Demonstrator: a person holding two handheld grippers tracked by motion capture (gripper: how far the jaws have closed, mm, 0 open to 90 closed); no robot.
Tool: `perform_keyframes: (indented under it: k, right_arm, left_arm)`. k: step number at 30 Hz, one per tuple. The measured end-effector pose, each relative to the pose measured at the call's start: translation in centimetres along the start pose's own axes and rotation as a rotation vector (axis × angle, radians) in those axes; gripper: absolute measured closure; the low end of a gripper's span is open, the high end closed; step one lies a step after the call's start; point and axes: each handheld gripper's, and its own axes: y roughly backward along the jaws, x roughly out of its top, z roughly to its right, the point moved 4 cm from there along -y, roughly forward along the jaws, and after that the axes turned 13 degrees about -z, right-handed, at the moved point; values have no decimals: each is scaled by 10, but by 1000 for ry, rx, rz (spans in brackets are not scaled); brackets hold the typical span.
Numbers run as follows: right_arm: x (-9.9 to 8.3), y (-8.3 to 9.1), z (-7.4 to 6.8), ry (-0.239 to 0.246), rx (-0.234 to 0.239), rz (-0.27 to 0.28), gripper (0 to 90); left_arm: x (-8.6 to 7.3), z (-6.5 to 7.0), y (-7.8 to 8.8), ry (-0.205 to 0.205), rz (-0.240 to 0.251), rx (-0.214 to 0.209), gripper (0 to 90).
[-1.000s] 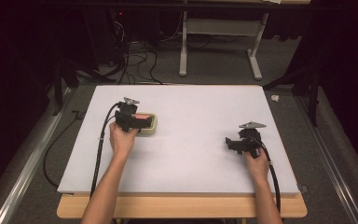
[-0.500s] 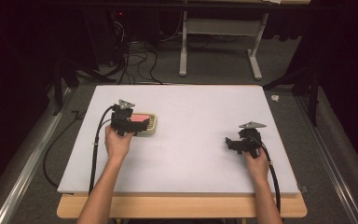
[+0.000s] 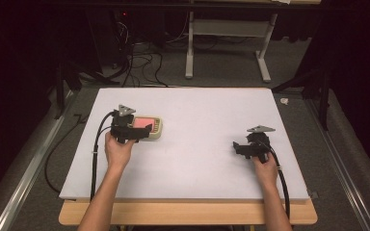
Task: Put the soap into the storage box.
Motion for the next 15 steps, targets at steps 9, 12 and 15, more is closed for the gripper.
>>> perform_keyframes:
  k: [9,12,15]
  right_arm:
    - [0,0,0,1,-1,0,159]
    - [0,0,0,1,-1,0,159]
    - [0,0,0,-1,-2,0,159]
  left_arm:
    - [-6,3,7,-7,12,-18,147]
    - [-8,4,10,-7,18,-22,148]
    - [-10,4,13,0,33,-24,149]
